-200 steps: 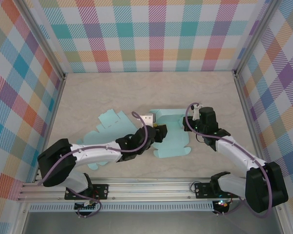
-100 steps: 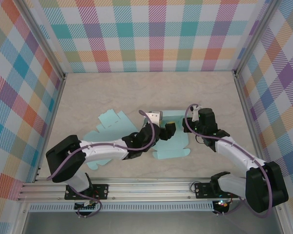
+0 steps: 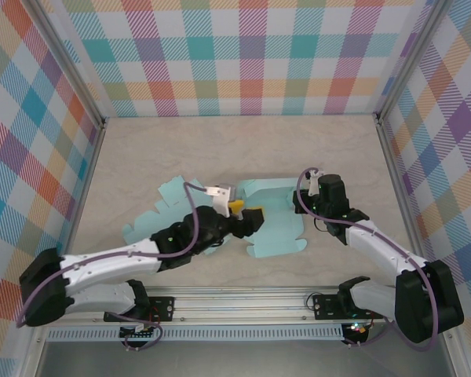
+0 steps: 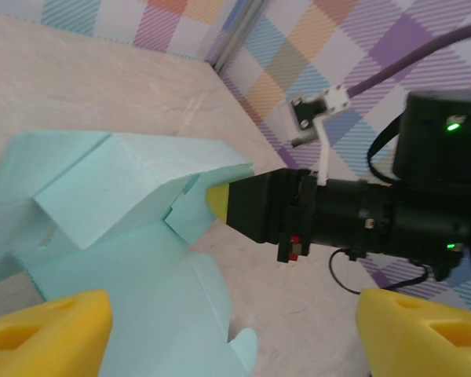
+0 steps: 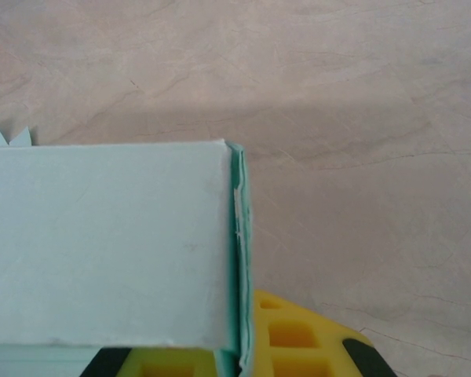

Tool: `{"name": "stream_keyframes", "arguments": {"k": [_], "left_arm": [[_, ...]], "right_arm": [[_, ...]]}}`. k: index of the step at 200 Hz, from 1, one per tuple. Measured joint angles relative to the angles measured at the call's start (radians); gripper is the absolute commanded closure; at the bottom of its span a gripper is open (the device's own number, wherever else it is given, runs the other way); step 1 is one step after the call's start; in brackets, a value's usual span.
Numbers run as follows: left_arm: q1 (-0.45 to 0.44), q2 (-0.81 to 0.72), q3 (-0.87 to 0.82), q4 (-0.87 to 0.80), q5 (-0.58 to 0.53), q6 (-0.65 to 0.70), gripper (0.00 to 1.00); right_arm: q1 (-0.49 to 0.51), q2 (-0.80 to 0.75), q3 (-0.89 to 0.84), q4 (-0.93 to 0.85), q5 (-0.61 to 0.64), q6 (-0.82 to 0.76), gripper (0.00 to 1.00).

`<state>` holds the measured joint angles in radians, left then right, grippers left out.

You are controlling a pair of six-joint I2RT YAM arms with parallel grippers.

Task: Fold the paper box

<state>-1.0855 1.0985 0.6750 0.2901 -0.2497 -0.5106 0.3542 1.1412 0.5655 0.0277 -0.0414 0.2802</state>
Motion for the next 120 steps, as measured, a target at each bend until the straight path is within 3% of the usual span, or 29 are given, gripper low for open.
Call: {"name": "stream_keyframes", "arguments": {"k": [29,55,94,120], "left_arm": [[0.000,-0.189,-0.020,-0.091,-0.113,0.040,0.28],[0.051,-0.238,-0.019,-0.195,-0.246,0.067,0.30],[0.317,-0.121,-0.019,-0.294,-0.195,0.083,0.31],[0.363,-0.019,-0.011,-0.302,-0.121,0.127,0.29]], "right_arm": [[0.000,0.000,0.000,0.000,-0.003,0.000,1.00],[0.000,0.000,0.000,-0.003,-0.012,0.000,1.00],[0.000,0.000,0.000,-0.007,-0.025,0.000,1.00],[0.000,0.001,0.000,-0.008,-0.031,0.000,1.00]]}}
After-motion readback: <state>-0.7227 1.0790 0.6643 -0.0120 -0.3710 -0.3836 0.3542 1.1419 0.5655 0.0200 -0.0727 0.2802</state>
